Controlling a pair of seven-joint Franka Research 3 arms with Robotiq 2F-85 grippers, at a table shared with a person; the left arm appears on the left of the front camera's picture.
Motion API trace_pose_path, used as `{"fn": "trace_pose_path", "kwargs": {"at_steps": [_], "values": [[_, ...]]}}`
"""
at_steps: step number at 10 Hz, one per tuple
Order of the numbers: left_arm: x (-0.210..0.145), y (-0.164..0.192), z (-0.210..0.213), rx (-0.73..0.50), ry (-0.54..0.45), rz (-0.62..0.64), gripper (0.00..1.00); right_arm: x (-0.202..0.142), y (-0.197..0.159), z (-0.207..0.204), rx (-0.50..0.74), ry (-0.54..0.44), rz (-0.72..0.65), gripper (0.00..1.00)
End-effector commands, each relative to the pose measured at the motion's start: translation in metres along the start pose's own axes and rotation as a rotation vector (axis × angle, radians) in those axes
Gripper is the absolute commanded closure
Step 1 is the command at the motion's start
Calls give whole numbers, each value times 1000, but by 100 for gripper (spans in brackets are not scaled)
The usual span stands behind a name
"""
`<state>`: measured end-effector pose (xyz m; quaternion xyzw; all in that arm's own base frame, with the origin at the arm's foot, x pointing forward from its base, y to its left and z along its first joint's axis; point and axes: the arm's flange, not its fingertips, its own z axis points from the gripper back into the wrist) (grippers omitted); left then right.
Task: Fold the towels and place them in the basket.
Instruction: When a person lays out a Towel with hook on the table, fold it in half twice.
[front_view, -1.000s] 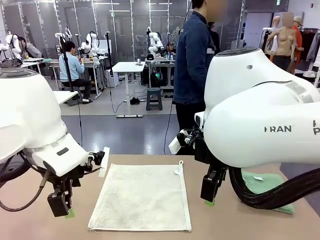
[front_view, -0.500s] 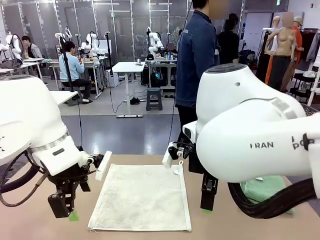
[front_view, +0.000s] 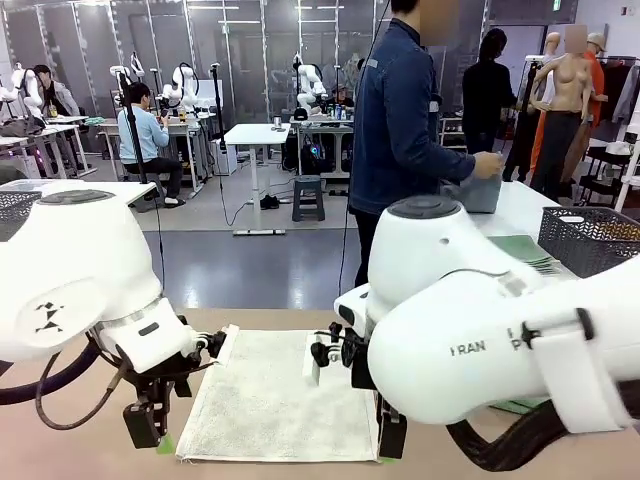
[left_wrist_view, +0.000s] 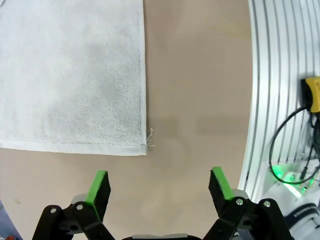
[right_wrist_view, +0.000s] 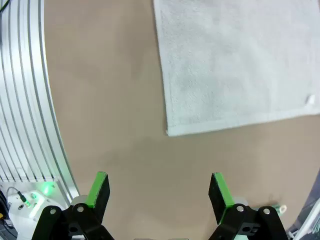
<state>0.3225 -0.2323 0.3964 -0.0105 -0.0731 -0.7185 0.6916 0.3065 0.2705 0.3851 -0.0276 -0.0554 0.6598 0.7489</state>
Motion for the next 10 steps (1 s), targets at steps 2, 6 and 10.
{"fn": "trace_pose_path", "kwargs": {"at_steps": [2, 6, 10], "values": [[-9, -8, -36, -5, -29, 19, 0, -1, -18, -30, 51, -22, 58, 0], [-14, 0, -69, -23, -14, -4, 0, -3, -37, -58, 108, -89, 93, 0], [-3, 14, -66, -41, 28, 11, 0, -4, -34, -55, 105, -64, 71, 0]]}}
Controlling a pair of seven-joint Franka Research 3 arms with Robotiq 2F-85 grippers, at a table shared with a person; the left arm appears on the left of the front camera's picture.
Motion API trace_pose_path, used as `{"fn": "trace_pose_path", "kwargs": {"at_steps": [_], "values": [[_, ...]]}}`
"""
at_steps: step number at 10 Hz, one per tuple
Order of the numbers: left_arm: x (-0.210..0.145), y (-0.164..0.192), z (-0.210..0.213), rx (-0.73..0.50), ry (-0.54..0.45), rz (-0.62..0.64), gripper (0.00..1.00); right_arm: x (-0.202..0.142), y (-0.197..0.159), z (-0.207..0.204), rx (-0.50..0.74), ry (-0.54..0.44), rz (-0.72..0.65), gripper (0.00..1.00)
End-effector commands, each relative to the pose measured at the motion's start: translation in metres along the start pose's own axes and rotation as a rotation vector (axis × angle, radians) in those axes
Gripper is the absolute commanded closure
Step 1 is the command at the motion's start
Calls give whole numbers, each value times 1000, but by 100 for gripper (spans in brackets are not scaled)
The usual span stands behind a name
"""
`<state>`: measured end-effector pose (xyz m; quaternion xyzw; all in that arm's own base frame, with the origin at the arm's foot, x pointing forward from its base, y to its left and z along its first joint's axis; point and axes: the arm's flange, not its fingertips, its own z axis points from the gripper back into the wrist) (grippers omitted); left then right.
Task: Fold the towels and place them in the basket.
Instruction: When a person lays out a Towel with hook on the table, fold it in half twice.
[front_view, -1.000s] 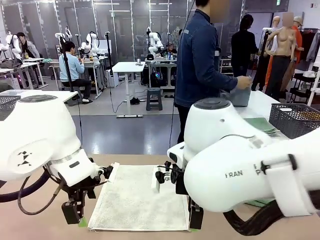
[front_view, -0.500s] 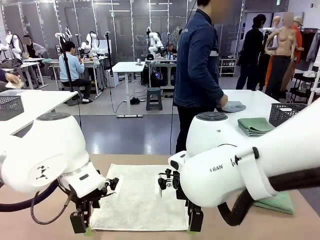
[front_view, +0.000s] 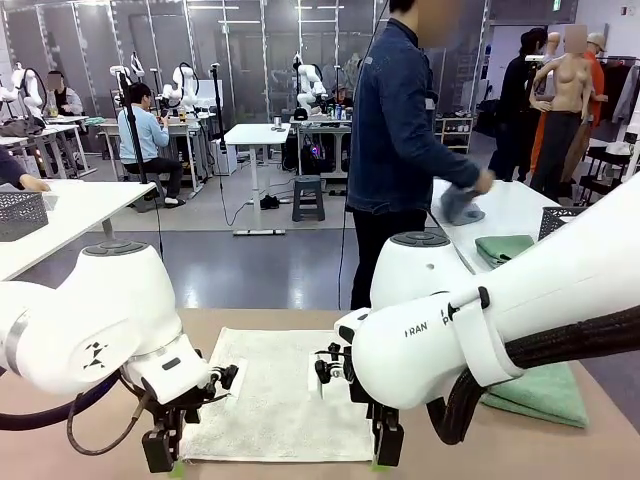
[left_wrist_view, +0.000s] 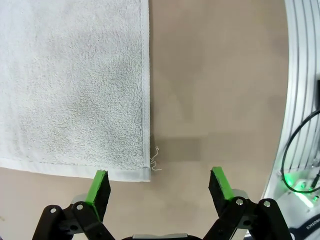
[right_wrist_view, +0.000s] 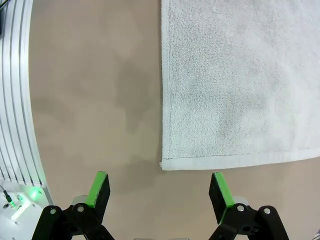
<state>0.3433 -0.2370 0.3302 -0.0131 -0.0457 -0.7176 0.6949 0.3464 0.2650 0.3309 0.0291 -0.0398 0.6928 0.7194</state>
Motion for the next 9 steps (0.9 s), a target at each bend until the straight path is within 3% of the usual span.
{"fn": "trace_pose_path", "kwargs": {"at_steps": [1, 5, 9], "values": [[1, -1, 2, 2, -7, 4, 0, -1, 1, 3, -3, -8, -12, 0], [-15, 10, -14, -17, -16, 9, 0, 1, -12, -20, 36, -50, 33, 0], [-19, 18, -31, 7, -9, 13, 0, 4, -16, -30, 21, -33, 54, 0]]}}
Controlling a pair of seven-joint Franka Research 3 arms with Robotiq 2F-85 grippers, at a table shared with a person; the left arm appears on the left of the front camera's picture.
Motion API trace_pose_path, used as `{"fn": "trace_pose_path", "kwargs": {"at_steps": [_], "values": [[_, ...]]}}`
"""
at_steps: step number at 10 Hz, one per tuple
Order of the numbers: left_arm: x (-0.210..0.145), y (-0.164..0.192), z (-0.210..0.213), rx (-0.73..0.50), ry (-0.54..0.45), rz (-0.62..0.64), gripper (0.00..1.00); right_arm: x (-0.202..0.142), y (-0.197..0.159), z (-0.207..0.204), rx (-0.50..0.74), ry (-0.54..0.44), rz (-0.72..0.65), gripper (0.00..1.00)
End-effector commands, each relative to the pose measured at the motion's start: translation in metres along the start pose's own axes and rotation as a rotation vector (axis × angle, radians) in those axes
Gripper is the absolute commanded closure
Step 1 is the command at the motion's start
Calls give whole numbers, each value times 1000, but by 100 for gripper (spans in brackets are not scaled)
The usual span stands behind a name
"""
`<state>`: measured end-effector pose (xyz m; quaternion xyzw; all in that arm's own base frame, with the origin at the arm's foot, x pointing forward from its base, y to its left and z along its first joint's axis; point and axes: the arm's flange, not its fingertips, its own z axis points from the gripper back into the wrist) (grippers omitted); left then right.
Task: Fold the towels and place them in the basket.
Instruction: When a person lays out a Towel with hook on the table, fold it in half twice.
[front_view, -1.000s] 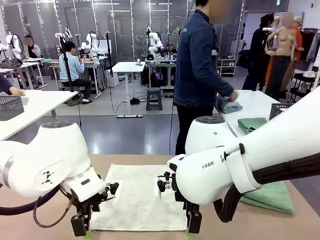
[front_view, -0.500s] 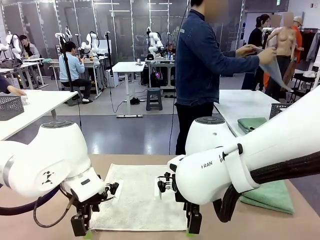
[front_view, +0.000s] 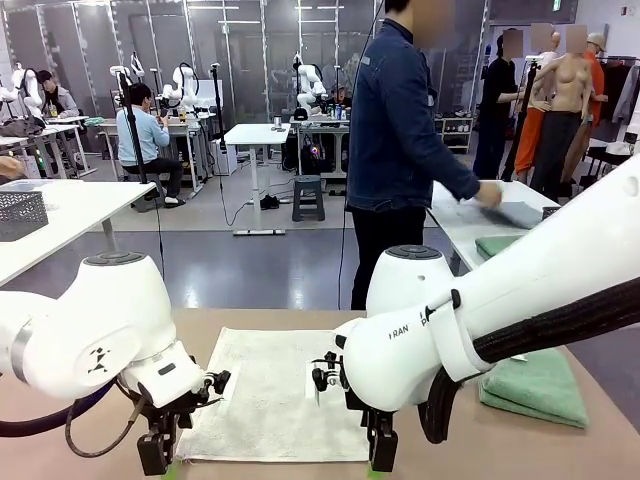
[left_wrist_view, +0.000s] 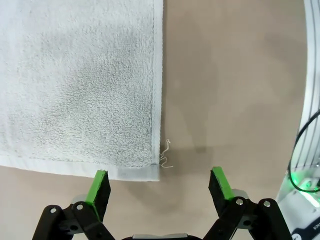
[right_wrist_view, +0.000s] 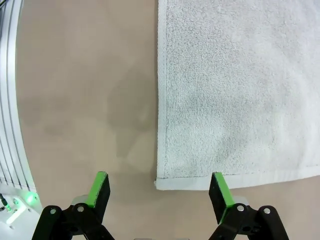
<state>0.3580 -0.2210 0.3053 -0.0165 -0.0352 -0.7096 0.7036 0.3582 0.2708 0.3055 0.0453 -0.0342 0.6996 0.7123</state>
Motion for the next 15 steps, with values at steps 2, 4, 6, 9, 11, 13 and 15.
{"fn": "trace_pose_path", "kwargs": {"at_steps": [2, 4, 6, 9, 11, 13, 15], "values": [[-1, 9, -13, 24, -44, -16, 0, 0, -5, -4, -10, -13, 44, 0], [0, 13, -16, 11, -42, -11, 0, 0, -6, -6, -7, -7, 44, 0], [-1, 14, -18, -15, -28, -2, 3, -1, -8, -8, -5, -10, 42, 0], [-1, 15, -20, -29, -29, 9, 3, -3, -10, -12, 5, 24, 21, 0], [1, 16, -21, -32, -25, 9, 3, -4, -10, -16, 20, 55, 2, 0], [0, 16, -21, -35, -28, 12, 3, -2, -9, -17, 19, 97, -22, 0], [0, 16, -21, -35, -34, 12, 3, -1, -10, -17, 23, 111, -45, 0]]}}
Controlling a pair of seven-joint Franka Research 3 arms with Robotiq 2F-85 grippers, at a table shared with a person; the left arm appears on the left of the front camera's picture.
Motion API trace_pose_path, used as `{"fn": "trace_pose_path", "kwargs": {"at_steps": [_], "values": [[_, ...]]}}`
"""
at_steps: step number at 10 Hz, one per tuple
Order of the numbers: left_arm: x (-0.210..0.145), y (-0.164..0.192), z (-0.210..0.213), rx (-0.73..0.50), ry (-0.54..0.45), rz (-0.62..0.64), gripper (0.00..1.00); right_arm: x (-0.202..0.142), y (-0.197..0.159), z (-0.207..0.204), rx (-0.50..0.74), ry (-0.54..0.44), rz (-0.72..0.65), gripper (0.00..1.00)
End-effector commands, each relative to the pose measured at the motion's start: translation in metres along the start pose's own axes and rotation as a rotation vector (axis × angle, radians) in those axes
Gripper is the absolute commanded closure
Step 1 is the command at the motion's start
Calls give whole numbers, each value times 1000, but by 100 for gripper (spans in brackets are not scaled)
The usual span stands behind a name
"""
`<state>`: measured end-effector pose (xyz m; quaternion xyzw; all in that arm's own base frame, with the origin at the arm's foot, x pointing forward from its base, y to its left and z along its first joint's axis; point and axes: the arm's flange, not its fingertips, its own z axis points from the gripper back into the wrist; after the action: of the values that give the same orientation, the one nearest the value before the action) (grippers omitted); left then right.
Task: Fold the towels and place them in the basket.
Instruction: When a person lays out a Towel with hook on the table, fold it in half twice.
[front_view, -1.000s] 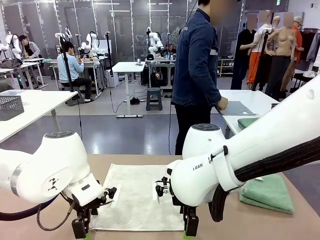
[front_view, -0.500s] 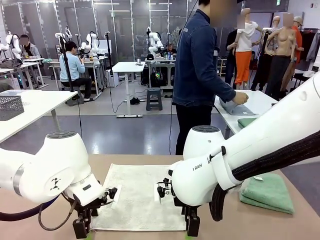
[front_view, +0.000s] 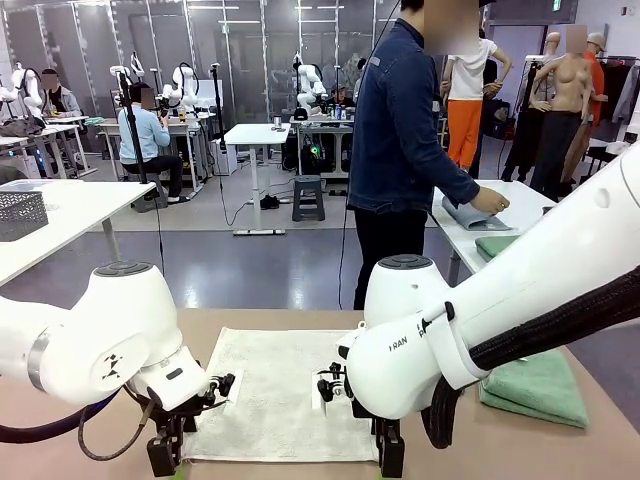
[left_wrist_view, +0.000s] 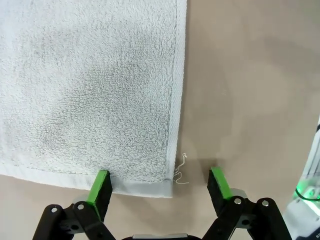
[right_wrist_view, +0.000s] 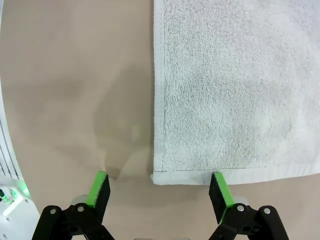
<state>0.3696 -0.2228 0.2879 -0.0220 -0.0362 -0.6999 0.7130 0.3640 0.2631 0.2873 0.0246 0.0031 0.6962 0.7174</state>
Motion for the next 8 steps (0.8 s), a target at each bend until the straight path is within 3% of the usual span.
{"fn": "trace_pose_path", "kwargs": {"at_steps": [1, 2, 3, 4, 5, 6, 8], "values": [[0, 5, -3, -29, -26, -14, 12, 9, -5, 0, 5, 30, -34, 0], [0, 6, -4, -29, -23, -11, 29, 9, -6, 0, 5, 25, -39, 0], [-1, 6, -4, -28, -22, -16, 65, 8, -8, -1, 3, 7, -45, 26], [0, 6, -4, -26, -20, -19, 89, 9, -9, -2, 2, 6, -48, 57], [0, 7, -3, -23, -20, -22, 100, 9, -10, -3, -3, 11, -47, 86], [-1, 7, -3, -24, -20, -17, 100, 8, -10, -2, -2, 9, -50, 100], [-2, 6, -2, -24, -19, -10, 98, 6, -10, -1, -4, -2, -57, 100]]}}
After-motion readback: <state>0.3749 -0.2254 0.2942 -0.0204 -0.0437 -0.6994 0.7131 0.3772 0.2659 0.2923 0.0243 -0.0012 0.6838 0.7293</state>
